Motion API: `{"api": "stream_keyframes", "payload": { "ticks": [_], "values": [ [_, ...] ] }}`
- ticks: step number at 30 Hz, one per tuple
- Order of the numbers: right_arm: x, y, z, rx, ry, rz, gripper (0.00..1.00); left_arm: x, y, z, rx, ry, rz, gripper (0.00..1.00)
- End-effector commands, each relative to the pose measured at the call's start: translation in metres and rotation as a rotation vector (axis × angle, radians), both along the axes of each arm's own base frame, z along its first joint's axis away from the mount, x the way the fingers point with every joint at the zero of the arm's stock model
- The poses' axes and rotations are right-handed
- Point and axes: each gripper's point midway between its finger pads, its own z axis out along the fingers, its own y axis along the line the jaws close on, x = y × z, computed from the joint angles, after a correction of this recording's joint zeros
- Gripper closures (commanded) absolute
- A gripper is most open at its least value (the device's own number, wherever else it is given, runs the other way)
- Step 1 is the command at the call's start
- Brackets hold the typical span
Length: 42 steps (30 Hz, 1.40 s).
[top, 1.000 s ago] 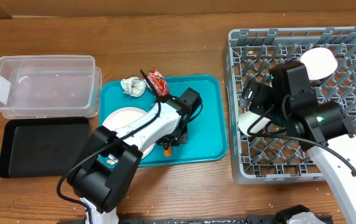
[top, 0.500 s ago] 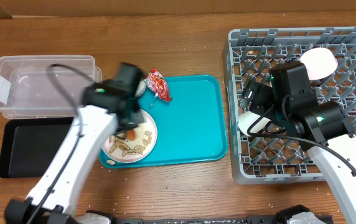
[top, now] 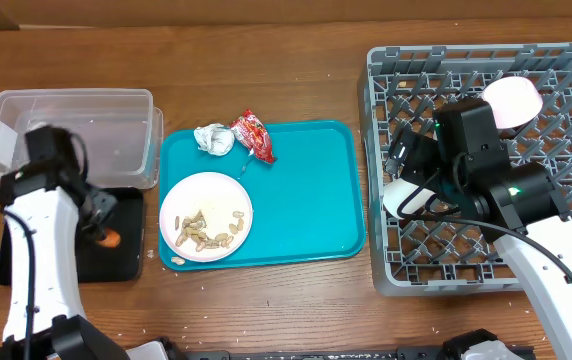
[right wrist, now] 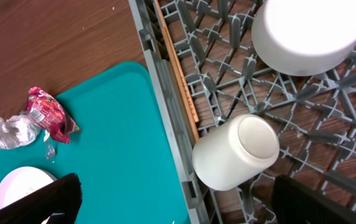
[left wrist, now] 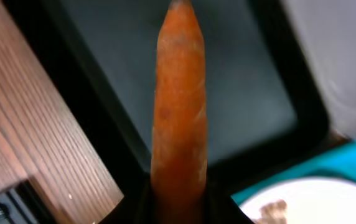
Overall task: Sort waste into correct bins and load items into the dishwasher
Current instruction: 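Carry the carrot with the left gripper onto the black tray, then move the left gripper to the white plate and grip its rim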
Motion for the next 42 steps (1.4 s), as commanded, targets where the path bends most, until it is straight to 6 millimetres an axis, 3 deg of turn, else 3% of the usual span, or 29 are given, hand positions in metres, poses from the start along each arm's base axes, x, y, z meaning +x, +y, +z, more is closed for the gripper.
{"api": "stream_keyframes", "payload": {
  "ticks": [1,4,6,9,10,12,16,21,26,30,32,35,37,42],
  "values": [
    [0.0,-0.001,0.008,0.013,-0.025,-0.008,0.0,-0.012,0.012,-0.011,-0.031,-0.014,0.096,0.75],
    [0.0,-0.001,0.008,0.013,-0.025,-0.008,0.0,-0.006,0.02,-0.007,-0.038,-0.051,0.063,0.7],
    [0.0,-0.001,0.008,0.013,-0.025,-0.008,0.0,0.003,0.02,0.004,-0.045,-0.078,0.003,0.57],
    [0.0,-0.001,0.008,0.013,-0.025,-0.008,0.0,0.019,0.015,0.05,-0.024,-0.119,-0.069,0.38],
    [0.0,-0.001,0.008,0.013,-0.025,-0.008,0.0,0.021,0.013,0.057,-0.021,-0.129,-0.081,0.37],
    [0.0,-0.001,0.008,0.013,-0.025,-0.008,0.0,0.03,-0.005,0.076,-0.021,-0.153,-0.156,0.39],
    [0.0,-0.001,0.008,0.013,-0.025,-0.008,0.0,0.047,-0.052,0.08,-0.015,-0.147,-0.37,0.38],
    [0.0,-0.001,0.008,0.013,-0.025,-0.008,0.0,0.062,-0.135,0.049,-0.012,-0.092,-0.718,0.36],
    [0.0,-0.001,0.008,0.012,-0.025,-0.008,0.0,0.061,-0.181,0.004,0.077,0.009,-0.908,0.3],
    [0.0,-0.001,0.008,0.013,-0.025,-0.008,0.0,0.064,-0.233,-0.03,-0.028,0.025,-1.102,0.37],
    [0.0,-0.001,0.008,0.013,-0.025,-0.008,0.0,0.064,-0.246,-0.045,-0.025,0.055,-1.149,0.39],
    [0.0,-0.001,0.008,0.013,-0.025,-0.008,0.0,0.063,-0.265,-0.067,-0.029,0.092,-1.194,0.52],
    [0.0,-0.001,0.008,0.013,-0.025,-0.008,0.0,0.061,-0.275,-0.083,-0.03,0.12,-1.205,0.55],
    [0.0,-0.001,0.008,0.013,-0.025,-0.008,0.0,0.062,-0.277,-0.11,0.035,0.164,-1.148,0.63]
  ]
}}
